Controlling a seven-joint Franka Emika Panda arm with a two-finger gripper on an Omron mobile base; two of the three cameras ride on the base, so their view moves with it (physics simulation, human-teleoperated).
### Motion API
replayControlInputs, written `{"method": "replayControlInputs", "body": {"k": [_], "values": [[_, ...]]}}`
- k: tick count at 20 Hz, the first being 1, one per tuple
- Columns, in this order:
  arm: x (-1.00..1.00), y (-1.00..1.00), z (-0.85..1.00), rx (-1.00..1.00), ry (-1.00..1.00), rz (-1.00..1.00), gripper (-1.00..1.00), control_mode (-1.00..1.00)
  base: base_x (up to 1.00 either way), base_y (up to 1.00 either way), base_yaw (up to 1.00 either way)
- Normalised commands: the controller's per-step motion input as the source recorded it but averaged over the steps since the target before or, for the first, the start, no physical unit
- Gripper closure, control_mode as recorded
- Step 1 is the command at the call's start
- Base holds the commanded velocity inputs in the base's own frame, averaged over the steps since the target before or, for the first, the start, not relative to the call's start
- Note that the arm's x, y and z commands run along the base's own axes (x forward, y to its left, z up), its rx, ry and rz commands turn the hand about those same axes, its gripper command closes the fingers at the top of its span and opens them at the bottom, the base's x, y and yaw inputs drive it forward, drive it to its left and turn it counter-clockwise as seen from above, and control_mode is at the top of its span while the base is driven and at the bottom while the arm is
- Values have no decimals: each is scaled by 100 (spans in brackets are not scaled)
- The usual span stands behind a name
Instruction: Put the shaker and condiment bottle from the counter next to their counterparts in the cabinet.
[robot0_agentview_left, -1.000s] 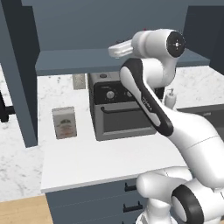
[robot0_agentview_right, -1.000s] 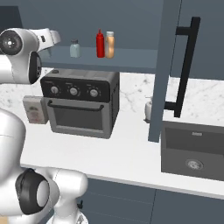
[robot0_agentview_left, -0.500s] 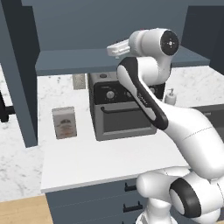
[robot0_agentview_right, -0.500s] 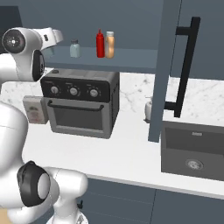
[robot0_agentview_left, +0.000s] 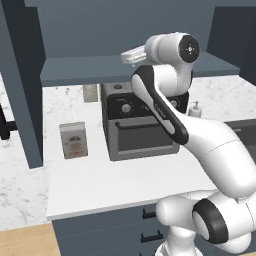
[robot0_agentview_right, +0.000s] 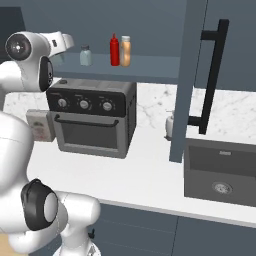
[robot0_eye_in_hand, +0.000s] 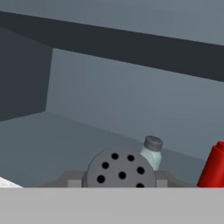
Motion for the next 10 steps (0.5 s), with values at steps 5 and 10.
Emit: {"method": "replayControlInputs", "body": {"k": [5,10], "values": [[7,1,-14,3,0,0,100,-100,0,0,0],[12,2,-15,6,1,0,100,-100,0,0,0]]}}
